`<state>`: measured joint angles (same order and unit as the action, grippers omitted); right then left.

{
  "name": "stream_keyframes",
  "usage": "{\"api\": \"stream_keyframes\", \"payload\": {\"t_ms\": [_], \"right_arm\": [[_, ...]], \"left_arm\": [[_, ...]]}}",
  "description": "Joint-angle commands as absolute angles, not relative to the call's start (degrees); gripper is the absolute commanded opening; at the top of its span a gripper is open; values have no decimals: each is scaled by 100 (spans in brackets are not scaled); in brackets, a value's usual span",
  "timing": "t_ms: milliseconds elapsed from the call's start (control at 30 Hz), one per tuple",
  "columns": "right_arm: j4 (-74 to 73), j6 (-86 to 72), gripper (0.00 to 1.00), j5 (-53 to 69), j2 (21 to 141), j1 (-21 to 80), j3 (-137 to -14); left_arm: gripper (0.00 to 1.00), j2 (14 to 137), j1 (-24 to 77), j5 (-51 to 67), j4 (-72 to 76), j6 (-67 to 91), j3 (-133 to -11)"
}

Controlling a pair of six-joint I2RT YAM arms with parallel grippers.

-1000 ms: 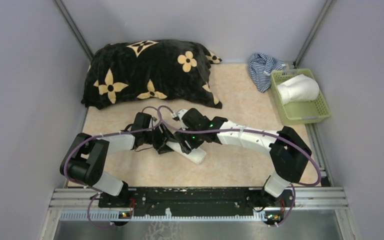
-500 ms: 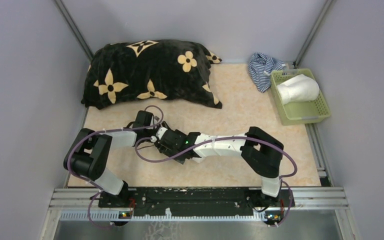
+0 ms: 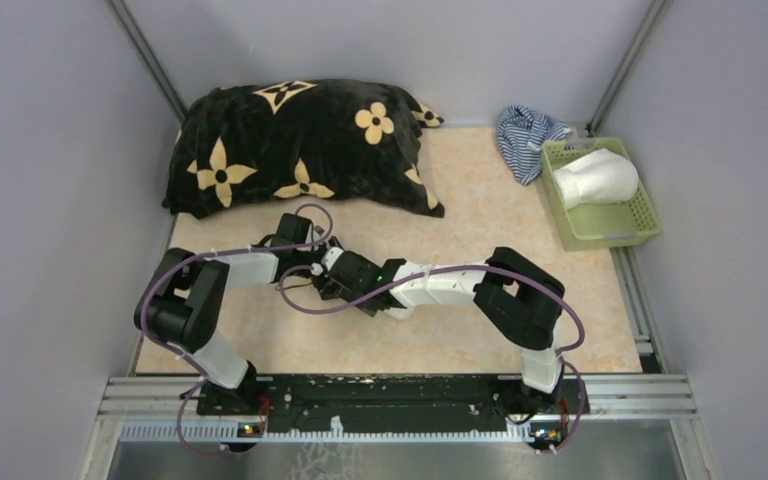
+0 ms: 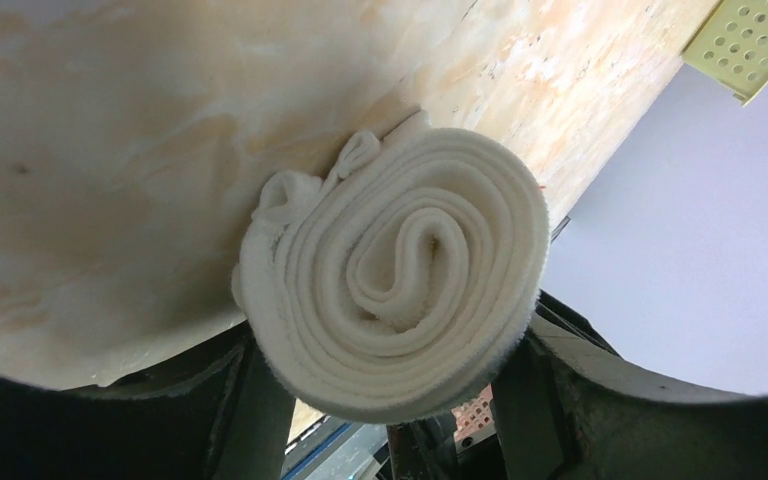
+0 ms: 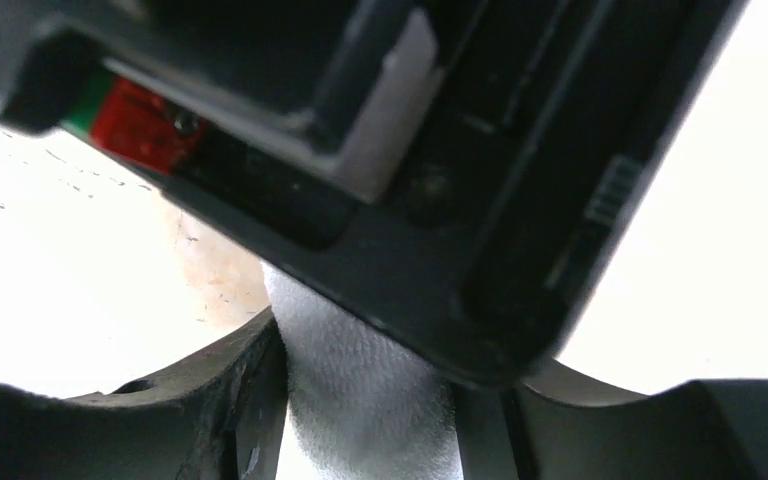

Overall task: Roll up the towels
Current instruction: Pick up the towel at the center of the board, then place the towel in the bin.

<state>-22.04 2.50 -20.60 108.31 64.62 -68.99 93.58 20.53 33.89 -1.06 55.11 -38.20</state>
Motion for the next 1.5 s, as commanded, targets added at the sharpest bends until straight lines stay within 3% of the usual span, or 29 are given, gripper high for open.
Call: {"api": "stream_keyframes", "payload": {"t_ms": [0, 333, 600, 967, 1233, 1467], "right_arm": [[-2718, 148, 50, -1253, 11207, 6241, -6486], [-2909, -411, 16, -728, 10856, 6056, -6375], [-3468, -1023, 1, -914, 10144, 5690, -6390], [-4209, -2235, 0, -464, 8632, 3935, -6681], [-5066, -3105, 0, -855, 8238, 1857, -7425], [-6081, -3669, 0, -1971, 8886, 330, -8623]], "left_arm": [[71, 9837, 2065, 2300, -757, 4748, -3792], [76, 9699, 2028, 2268, -1049, 4317, -4547], [83, 9008, 1585, 1534, -1709, 3601, -5416], [99, 7075, 1108, -257, -2166, 2178, -5216], [99, 5436, 1090, -1076, -1776, 1242, -4275], [99, 5163, 1090, -1065, -1411, 1296, -3835]]}}
